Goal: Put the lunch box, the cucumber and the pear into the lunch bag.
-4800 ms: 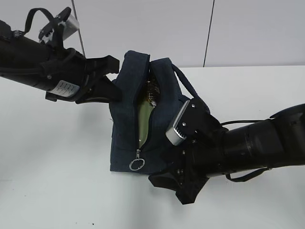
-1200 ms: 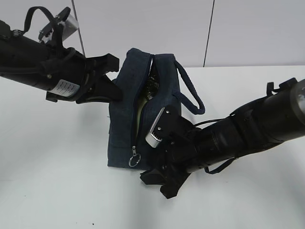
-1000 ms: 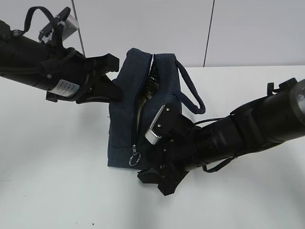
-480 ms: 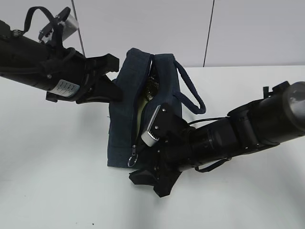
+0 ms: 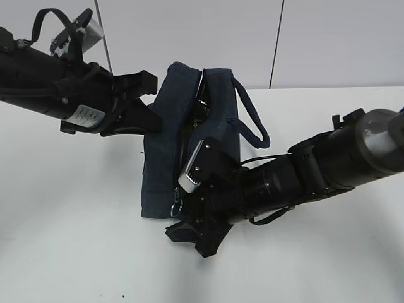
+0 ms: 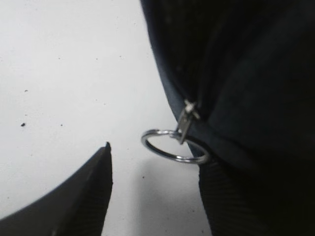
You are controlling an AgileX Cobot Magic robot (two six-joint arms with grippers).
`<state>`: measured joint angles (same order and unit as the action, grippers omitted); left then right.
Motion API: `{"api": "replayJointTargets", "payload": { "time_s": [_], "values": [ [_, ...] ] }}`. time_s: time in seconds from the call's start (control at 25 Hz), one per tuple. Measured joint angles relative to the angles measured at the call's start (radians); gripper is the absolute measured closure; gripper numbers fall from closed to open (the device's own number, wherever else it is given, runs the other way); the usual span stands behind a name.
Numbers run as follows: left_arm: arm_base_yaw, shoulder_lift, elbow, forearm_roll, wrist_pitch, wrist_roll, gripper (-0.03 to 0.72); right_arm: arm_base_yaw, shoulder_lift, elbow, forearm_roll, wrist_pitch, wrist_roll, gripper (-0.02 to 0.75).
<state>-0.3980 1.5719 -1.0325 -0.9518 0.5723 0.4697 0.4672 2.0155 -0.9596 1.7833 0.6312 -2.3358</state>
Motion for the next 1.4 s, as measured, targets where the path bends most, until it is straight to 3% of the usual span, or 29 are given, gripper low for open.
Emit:
{"api": "replayJointTargets", "payload": {
  "time_s": [0.88, 1.4],
  "values": [
    [0.004, 0.001, 0.0, 0.004, 0.005, 0.0, 0.703, 0.0, 0.054, -0.074, -0.009, 0.117, 0.047, 0.311],
    [0.004, 0.001, 0.0, 0.004, 0.018, 0.0, 0.703, 0.0, 0.054, -0.076, -0.003, 0.12, 0.069, 0.519]
  ]
}}
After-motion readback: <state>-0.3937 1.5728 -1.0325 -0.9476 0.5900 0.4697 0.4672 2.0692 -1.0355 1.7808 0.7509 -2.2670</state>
